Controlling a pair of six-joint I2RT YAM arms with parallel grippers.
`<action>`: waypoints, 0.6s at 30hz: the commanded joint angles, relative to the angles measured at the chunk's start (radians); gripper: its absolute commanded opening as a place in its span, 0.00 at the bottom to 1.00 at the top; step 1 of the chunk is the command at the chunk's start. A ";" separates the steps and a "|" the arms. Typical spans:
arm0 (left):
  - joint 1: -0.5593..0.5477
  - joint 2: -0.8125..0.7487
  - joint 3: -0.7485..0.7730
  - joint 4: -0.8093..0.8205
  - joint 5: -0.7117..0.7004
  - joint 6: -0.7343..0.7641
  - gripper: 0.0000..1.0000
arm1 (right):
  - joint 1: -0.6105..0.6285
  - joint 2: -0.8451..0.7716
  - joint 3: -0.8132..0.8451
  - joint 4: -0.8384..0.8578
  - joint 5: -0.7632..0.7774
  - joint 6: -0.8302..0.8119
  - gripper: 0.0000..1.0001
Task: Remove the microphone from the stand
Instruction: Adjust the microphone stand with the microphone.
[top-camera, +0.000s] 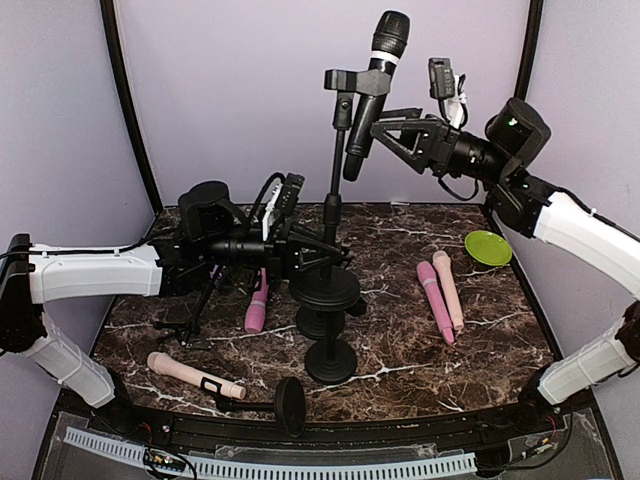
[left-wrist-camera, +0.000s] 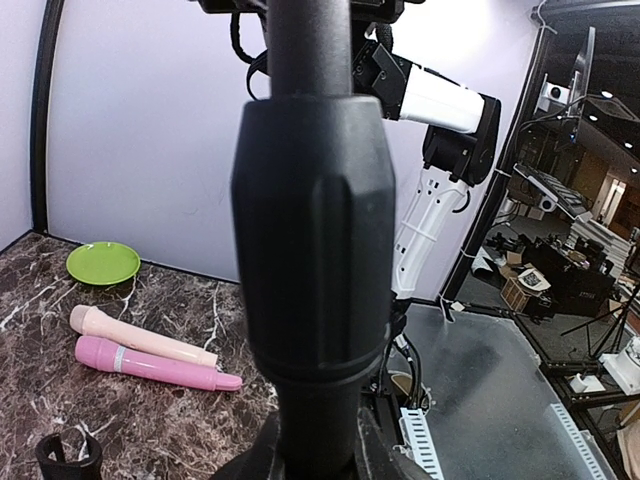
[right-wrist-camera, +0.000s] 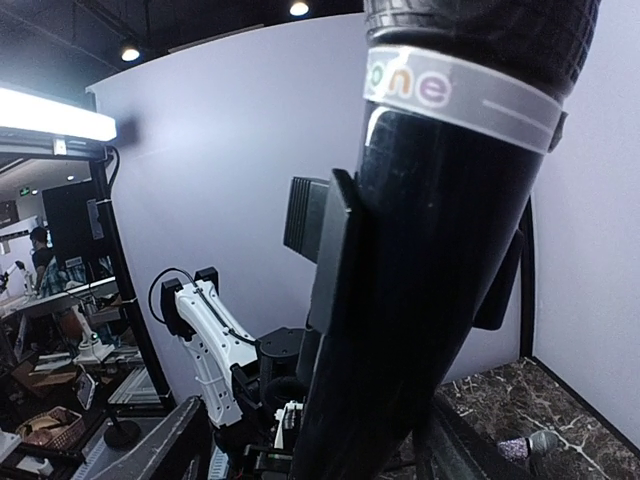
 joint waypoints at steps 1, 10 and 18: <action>0.000 -0.027 0.058 0.059 0.003 0.016 0.00 | -0.003 0.018 0.036 0.079 -0.069 0.053 0.65; 0.000 -0.019 0.070 0.037 -0.001 0.021 0.00 | -0.002 0.049 0.057 0.077 -0.092 0.062 0.50; 0.000 -0.030 0.077 0.002 -0.018 0.044 0.00 | -0.003 0.011 0.062 -0.078 -0.080 -0.038 0.21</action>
